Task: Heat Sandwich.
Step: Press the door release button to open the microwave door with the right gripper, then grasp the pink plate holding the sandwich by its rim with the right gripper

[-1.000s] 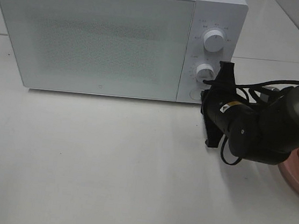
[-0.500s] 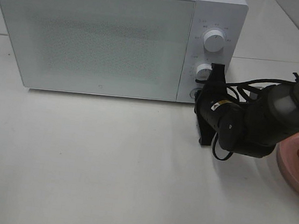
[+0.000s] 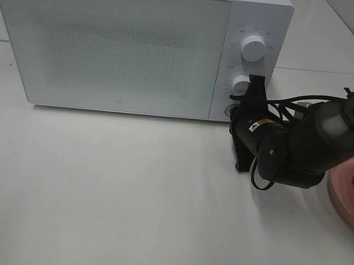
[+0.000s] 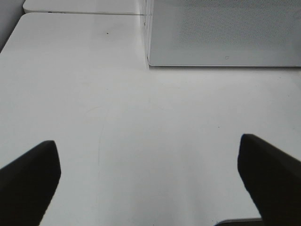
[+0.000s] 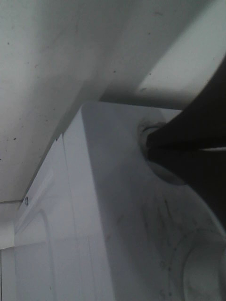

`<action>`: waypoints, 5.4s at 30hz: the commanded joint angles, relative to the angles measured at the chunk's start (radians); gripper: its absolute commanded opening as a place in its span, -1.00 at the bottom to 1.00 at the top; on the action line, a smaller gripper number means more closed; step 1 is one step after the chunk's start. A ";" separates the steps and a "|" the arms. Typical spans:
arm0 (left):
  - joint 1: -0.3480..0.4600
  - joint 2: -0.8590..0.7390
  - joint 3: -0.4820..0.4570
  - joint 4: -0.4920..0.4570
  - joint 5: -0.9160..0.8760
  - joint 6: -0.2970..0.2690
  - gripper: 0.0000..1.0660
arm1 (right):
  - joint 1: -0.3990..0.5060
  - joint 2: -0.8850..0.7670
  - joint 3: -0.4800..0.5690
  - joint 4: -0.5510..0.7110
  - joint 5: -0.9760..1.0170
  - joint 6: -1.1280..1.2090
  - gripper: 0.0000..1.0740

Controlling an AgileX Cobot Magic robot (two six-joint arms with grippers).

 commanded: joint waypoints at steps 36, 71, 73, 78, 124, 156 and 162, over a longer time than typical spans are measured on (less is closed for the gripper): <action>-0.003 -0.020 0.003 -0.008 -0.006 0.001 0.82 | -0.056 0.018 -0.214 0.003 -0.236 -0.098 -1.00; -0.003 -0.020 0.003 -0.008 -0.006 0.001 0.82 | -0.006 -0.080 -0.017 -0.054 0.031 0.016 -1.00; -0.003 -0.020 0.003 -0.008 -0.006 0.001 0.82 | -0.002 -0.099 0.007 -0.068 0.065 0.015 -1.00; -0.003 -0.020 0.003 -0.008 -0.006 0.001 0.82 | 0.004 -0.129 0.055 -0.078 0.122 0.011 -1.00; -0.003 -0.020 0.003 -0.008 -0.006 0.001 0.82 | -0.033 -0.681 0.182 -0.363 1.278 -1.235 -0.96; -0.003 -0.020 0.003 -0.008 -0.006 0.001 0.82 | -0.254 -0.734 0.012 -0.546 1.655 -1.376 0.79; -0.003 -0.020 0.003 -0.008 -0.006 0.001 0.82 | -0.333 -0.734 0.012 -0.577 1.651 -1.364 0.77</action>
